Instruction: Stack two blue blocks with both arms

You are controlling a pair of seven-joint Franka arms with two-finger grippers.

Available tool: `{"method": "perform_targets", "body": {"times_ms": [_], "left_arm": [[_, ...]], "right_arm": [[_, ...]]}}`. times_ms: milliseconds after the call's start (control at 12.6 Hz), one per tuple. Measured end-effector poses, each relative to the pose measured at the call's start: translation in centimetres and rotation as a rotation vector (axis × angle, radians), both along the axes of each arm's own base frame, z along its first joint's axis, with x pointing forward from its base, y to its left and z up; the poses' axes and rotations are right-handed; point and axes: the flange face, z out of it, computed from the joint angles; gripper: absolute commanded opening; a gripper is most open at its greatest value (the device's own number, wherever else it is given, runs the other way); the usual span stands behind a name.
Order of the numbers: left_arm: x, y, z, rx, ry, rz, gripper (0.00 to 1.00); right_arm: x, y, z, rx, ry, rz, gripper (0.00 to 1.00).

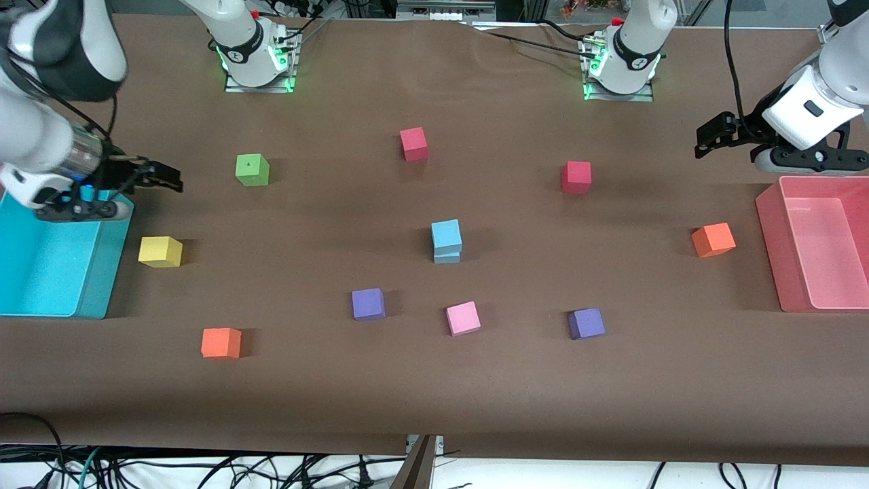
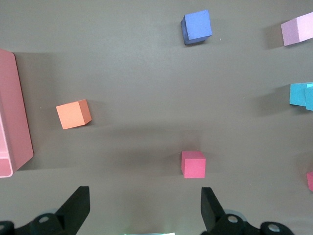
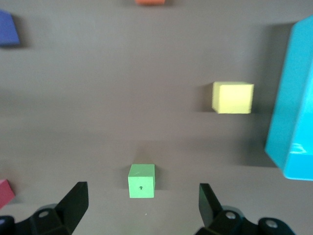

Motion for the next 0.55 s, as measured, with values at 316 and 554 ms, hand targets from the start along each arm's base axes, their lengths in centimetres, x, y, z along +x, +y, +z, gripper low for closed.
{"method": "perform_targets", "body": {"times_ms": [316,554], "left_arm": [[0.2,-0.1,-0.5,0.001,0.009,-0.005,1.0],[0.2,-0.1,-0.5,0.001,0.009,-0.005,1.0]], "right_arm": [[-0.2,-3.6,7.0,-0.006,-0.109,-0.076,1.0],[-0.3,-4.3,6.9,-0.006,-0.105,-0.088,1.0]]}}
